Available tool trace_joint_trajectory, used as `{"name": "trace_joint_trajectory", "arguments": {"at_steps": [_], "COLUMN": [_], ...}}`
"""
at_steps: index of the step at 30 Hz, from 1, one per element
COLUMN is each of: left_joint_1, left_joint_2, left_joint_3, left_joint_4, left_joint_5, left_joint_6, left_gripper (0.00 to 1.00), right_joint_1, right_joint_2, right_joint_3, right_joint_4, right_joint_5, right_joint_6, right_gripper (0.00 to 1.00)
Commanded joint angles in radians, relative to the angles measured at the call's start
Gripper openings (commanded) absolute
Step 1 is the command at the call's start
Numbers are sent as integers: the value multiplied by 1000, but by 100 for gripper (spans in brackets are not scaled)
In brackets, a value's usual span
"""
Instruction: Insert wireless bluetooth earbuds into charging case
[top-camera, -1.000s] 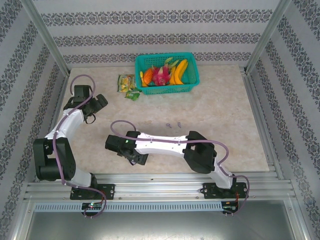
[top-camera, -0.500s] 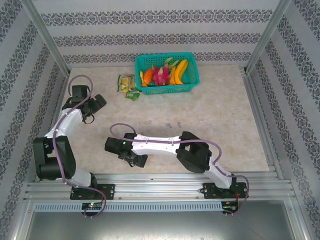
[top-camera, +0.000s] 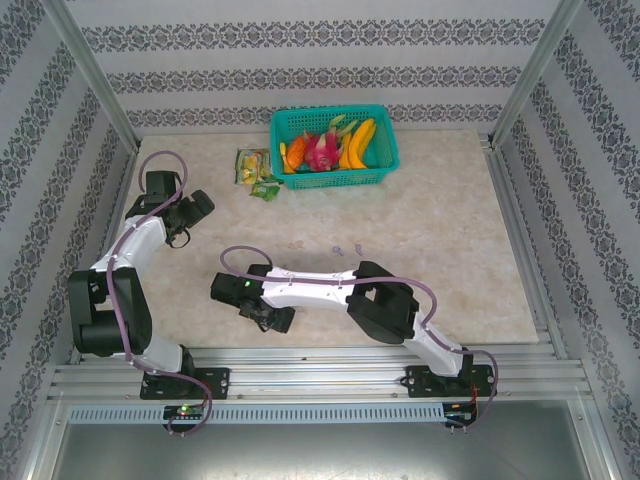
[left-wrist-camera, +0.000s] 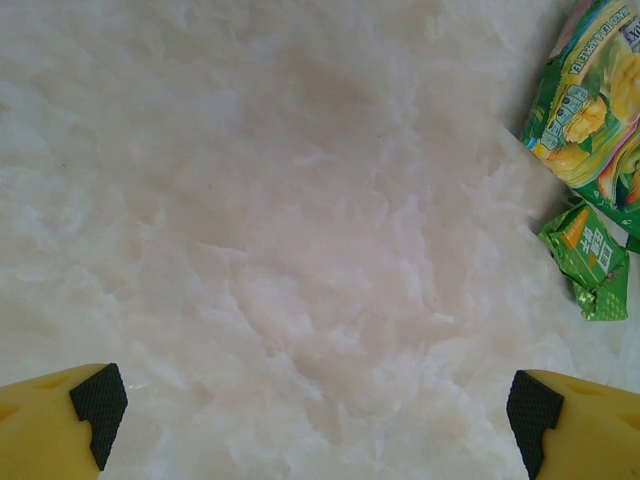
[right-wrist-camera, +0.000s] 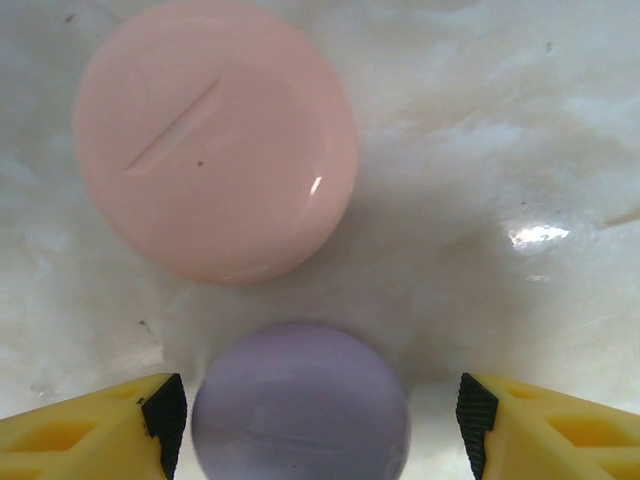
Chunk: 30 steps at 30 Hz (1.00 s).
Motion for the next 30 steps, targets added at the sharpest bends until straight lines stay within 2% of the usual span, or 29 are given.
{"name": "trace_joint_trajectory", "arguments": {"at_steps": [1,14,25,30], "left_joint_1": [17,17,17,17], "left_joint_2": [8,9,7,3], "left_joint_3": [12,9,13,15], "left_joint_4": [22,23,17,14], "left_joint_5": [6,5,4,6], "left_joint_6": [-19,-16,-16,-20], "left_gripper": [100,100,100,100], "right_joint_1": [-7,0,13,25], "right_joint_2": [32,57,50,35], "right_joint_3": [41,52,52,48], "right_joint_4": [-25,-33,-21,-22], "right_joint_5": [-12,-23,-20,-7], "right_joint_6": [-11,-13,-26,-32], "right_gripper": [73,72,59,57]}}
